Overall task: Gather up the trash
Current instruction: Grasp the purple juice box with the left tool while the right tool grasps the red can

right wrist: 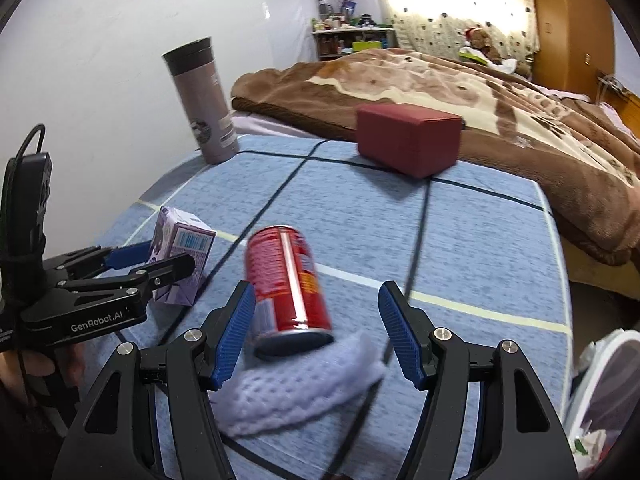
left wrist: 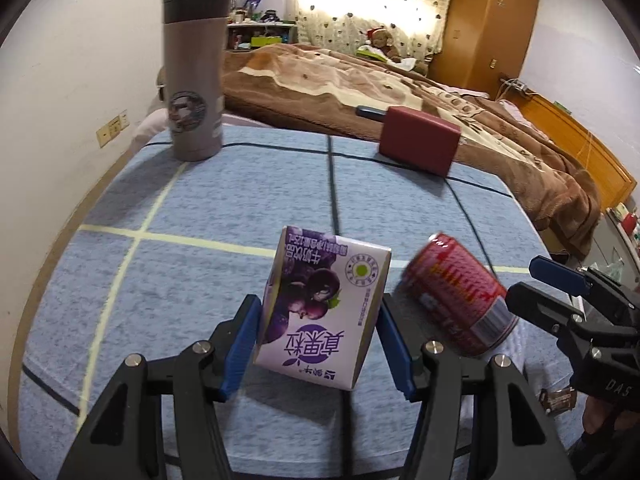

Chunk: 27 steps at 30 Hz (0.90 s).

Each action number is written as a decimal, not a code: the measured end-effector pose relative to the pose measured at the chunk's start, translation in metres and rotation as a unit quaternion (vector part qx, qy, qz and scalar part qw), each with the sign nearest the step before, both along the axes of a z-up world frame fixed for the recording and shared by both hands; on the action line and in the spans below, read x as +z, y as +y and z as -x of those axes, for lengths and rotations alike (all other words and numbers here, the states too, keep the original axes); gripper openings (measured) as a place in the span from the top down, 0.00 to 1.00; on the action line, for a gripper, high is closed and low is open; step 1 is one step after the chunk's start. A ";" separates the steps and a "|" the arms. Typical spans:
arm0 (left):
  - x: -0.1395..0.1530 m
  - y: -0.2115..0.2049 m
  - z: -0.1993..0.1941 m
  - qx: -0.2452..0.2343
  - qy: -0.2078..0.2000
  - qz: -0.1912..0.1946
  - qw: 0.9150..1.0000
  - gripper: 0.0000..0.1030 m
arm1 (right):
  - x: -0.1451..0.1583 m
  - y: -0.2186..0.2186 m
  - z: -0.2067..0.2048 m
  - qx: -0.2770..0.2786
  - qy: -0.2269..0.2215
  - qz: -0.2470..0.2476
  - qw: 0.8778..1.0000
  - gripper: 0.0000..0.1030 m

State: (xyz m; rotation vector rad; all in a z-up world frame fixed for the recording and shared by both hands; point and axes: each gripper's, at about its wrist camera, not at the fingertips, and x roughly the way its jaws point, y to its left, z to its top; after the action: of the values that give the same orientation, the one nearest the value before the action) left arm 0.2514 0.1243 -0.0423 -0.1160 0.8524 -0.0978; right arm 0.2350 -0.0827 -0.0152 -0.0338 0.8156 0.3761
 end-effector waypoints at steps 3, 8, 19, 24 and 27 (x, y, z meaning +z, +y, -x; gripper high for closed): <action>0.001 0.006 0.002 0.011 0.006 -0.011 1.000 0.41 | -0.003 0.010 -0.002 0.013 0.004 0.009 1.000 0.36; 0.000 0.011 0.001 0.017 0.016 -0.009 1.000 0.40 | -0.010 0.020 -0.011 0.019 0.017 0.028 0.999 0.36; -0.006 0.012 -0.012 0.016 0.024 -0.008 1.000 0.39 | -0.022 0.026 -0.020 0.015 0.035 0.050 0.998 0.36; -0.011 0.009 -0.017 0.009 0.028 -0.014 0.999 0.39 | -0.026 0.028 -0.022 0.012 0.039 0.059 0.997 0.38; -0.015 0.007 -0.019 0.003 0.034 -0.008 0.999 0.39 | -0.028 0.028 -0.022 0.013 0.042 0.059 0.997 0.43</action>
State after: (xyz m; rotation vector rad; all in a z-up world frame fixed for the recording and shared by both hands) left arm 0.2705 0.1317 -0.0570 -0.1078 0.9206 -0.0819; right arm 0.2569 -0.0545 -0.0427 -0.1387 0.9201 0.3549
